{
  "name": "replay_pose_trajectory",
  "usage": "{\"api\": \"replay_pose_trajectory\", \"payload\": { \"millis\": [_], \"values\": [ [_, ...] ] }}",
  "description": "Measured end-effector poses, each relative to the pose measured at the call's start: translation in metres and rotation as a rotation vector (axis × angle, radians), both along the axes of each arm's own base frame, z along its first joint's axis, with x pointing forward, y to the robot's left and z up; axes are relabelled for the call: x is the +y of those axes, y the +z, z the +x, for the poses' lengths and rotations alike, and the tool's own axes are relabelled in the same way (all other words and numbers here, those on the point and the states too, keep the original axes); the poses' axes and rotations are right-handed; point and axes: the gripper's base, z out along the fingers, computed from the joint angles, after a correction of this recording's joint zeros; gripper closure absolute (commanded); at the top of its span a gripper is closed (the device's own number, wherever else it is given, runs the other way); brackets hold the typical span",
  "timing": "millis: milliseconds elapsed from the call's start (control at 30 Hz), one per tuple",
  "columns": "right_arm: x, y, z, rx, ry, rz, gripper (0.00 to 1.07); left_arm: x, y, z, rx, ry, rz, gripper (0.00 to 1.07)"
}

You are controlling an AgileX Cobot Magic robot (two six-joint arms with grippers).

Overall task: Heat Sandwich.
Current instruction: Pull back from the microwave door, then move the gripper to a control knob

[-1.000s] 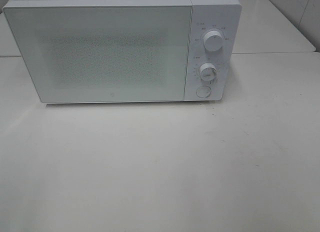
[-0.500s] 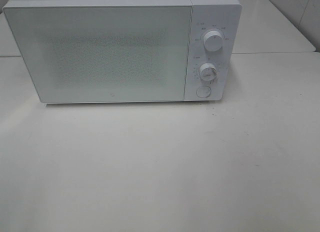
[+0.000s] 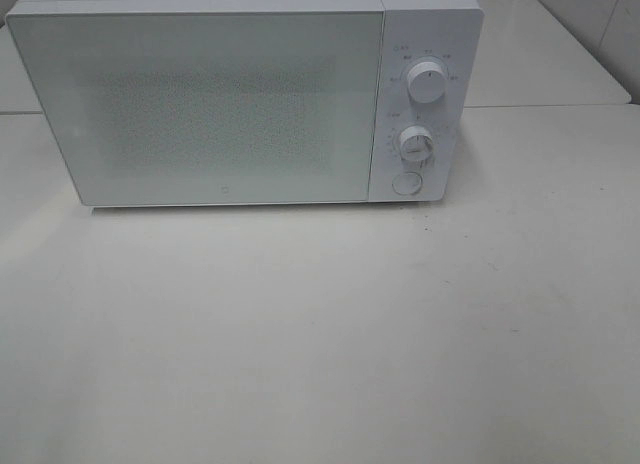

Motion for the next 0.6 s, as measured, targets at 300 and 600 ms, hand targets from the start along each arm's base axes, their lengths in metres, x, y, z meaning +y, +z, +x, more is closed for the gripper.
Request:
{"api": "replay_pose_trajectory", "payload": {
  "millis": [300, 600],
  "values": [
    [0.001, 0.005, 0.036, -0.004, 0.011, -0.004, 0.31, 0.000, 0.000, 0.000, 0.000, 0.000, 0.000, 0.05],
    [0.003, 0.001, 0.073, 0.029, 0.020, -0.006, 0.31, 0.000, 0.000, 0.000, 0.000, 0.000, 0.000, 0.05]
  ]
}}
